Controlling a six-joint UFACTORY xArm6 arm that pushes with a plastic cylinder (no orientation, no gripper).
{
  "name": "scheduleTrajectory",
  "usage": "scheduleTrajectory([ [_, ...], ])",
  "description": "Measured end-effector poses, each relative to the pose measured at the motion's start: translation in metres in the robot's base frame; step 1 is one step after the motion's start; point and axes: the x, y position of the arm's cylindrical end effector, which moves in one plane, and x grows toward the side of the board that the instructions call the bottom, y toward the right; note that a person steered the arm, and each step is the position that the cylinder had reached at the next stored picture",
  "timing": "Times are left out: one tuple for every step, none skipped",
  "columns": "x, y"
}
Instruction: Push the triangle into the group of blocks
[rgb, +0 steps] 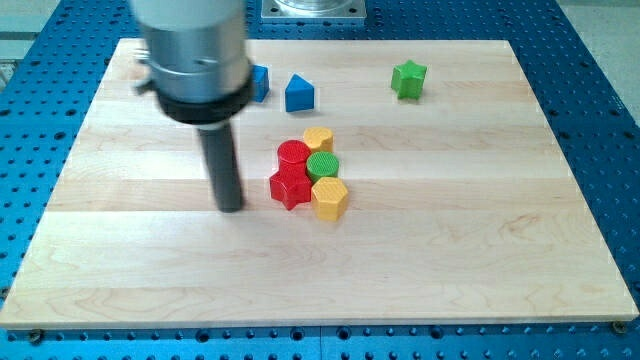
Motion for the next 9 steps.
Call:
scheduleTrajectory([
  [-0.060,-0.018],
  [-0.119,-0.013],
  [-0.167,-0.008],
  [-0.196,-0.023],
  [-0.197,0.043],
  [-0.195,0.112],
  [-0.195,0.112],
  [-0.192,0.115],
  [-0.192,0.115],
])
